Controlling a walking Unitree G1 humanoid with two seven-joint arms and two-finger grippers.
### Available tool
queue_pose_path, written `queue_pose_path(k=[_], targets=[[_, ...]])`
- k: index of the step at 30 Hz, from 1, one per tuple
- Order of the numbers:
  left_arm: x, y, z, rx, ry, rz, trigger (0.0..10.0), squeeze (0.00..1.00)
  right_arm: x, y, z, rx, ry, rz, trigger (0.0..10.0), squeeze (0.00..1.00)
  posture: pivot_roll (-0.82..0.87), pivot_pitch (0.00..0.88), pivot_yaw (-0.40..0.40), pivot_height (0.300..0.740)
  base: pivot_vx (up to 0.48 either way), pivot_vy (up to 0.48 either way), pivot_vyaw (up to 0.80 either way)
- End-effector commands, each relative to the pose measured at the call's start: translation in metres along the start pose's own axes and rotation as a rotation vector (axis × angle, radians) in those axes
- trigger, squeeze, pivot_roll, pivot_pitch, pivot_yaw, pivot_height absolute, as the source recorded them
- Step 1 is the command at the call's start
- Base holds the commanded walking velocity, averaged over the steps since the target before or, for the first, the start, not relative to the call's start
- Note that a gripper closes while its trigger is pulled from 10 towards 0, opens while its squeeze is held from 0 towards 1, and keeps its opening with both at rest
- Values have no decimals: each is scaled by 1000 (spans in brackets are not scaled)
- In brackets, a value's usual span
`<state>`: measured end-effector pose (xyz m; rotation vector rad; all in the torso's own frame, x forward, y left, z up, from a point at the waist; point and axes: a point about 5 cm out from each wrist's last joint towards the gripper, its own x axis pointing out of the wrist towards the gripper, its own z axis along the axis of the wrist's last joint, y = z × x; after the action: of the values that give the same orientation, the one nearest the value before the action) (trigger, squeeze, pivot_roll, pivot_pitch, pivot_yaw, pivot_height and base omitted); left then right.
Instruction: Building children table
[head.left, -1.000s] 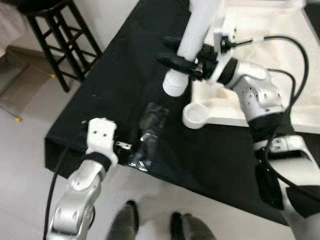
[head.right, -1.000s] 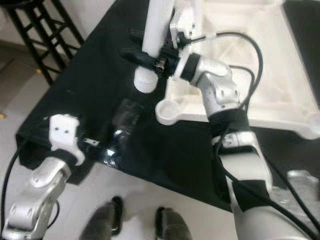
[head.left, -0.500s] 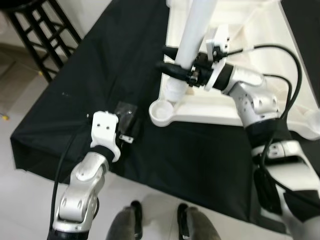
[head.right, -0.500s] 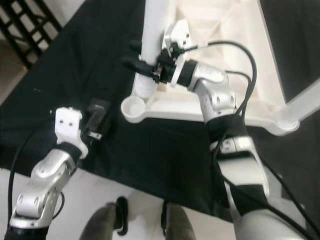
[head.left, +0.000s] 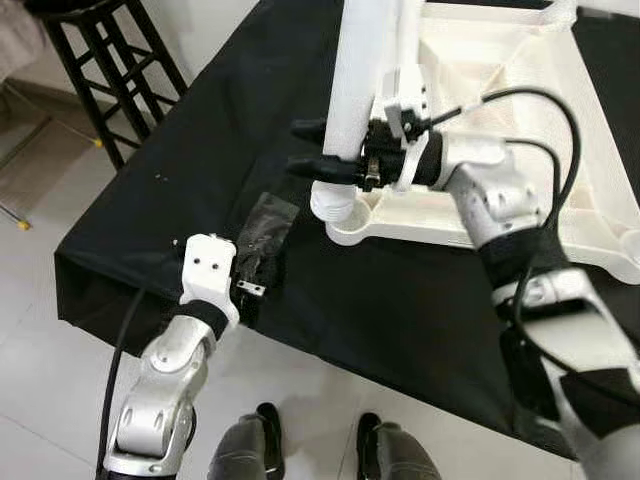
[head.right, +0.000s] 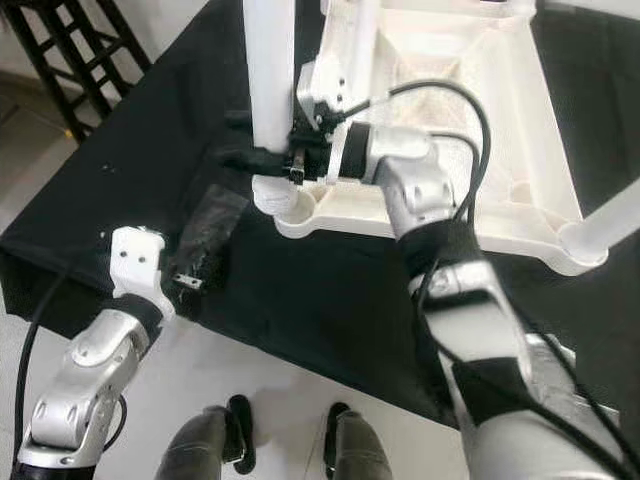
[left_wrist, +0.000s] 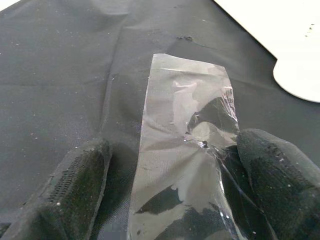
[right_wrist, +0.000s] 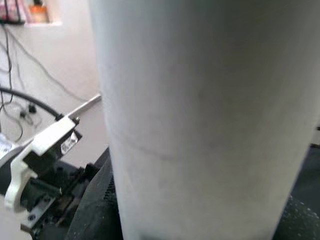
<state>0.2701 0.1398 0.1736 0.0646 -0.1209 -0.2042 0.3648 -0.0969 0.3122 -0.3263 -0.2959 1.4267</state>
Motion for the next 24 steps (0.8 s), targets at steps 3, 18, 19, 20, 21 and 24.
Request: queue_pose_path(k=[3, 18, 19, 20, 21, 24], targets=[[-9, -2, -5, -3, 30, 5, 10000, 0, -8, -1, 1, 2, 57, 83, 10000, 0, 150, 327, -43, 740, 0, 0, 0], [-19, -6, -3, -13, 28, -16, 10000, 0, -25, 0, -2, 81, 51, 169, 10000, 0, 164, 374, -29, 740, 0, 0, 0], [-20, -6, -2, -14, 31, -16, 10000, 0, -26, 2, -4, 90, 54, 186, 10000, 0, 166, 379, -27, 740, 0, 0, 0], [-20, -6, -2, -14, 31, -16, 10000, 0, -26, 2, -4, 90, 54, 186, 10000, 0, 166, 379, -27, 740, 0, 0, 0], [-20, -6, -2, -14, 31, -16, 10000, 0, -26, 2, -4, 90, 54, 186, 10000, 0, 166, 379, -27, 740, 0, 0, 0], [-22, -6, -2, -14, 33, -16, 10000, 0, -27, 3, -7, 99, 56, 198, 10000, 0, 171, 389, -26, 740, 0, 0, 0]])
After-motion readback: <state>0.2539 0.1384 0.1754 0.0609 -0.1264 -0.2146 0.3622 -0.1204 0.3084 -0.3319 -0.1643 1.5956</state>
